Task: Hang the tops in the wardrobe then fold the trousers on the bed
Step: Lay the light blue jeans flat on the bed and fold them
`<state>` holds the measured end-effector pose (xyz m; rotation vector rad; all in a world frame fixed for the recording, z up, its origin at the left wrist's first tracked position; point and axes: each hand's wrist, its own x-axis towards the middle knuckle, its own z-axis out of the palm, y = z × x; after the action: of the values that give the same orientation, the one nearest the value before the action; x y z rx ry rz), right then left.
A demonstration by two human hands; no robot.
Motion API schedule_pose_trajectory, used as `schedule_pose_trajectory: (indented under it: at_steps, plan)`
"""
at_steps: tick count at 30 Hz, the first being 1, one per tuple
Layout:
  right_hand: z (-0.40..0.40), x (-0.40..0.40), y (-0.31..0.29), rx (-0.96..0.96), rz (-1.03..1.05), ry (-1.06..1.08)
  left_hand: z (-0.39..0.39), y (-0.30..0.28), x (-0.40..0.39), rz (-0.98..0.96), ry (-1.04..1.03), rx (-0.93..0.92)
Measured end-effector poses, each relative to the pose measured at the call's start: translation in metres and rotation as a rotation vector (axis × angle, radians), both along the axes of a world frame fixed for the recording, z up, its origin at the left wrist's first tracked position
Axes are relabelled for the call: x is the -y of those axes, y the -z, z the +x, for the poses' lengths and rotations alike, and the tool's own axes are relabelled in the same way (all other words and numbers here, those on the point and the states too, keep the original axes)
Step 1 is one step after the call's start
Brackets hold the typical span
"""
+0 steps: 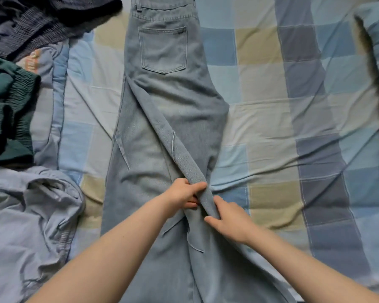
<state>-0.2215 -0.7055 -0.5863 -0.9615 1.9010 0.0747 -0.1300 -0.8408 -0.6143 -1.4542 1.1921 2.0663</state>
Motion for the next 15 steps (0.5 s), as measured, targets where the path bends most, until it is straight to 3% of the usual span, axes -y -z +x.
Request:
schedule_pose_trajectory:
  at_steps: [2, 5, 7, 10, 13, 15]
  plan:
    - [0.021, -0.005, -0.017, 0.085, -0.046, -0.004, 0.013, -0.011, -0.013, 0.059, -0.101, -0.012]
    - [0.039, -0.007, -0.034, 0.312, -0.071, 0.238, 0.045, -0.024, -0.01, 0.057, -0.194, 0.014]
    - [0.041, -0.012, -0.029, 0.223, -0.056, 0.272, 0.075, -0.031, 0.003, 0.063, -0.248, 0.042]
    - [0.047, -0.025, -0.019, 0.166, 0.171, 0.005, 0.127, -0.026, 0.023, 0.016, -0.352, 0.108]
    - [0.077, -0.045, -0.015, 0.325, 0.308, -0.291, 0.173, -0.016, 0.033, 0.008, -0.444, 0.165]
    - [0.105, -0.054, -0.017, 0.5, 0.399, -0.318, 0.191, -0.009, 0.028, 0.016, -0.435, 0.161]
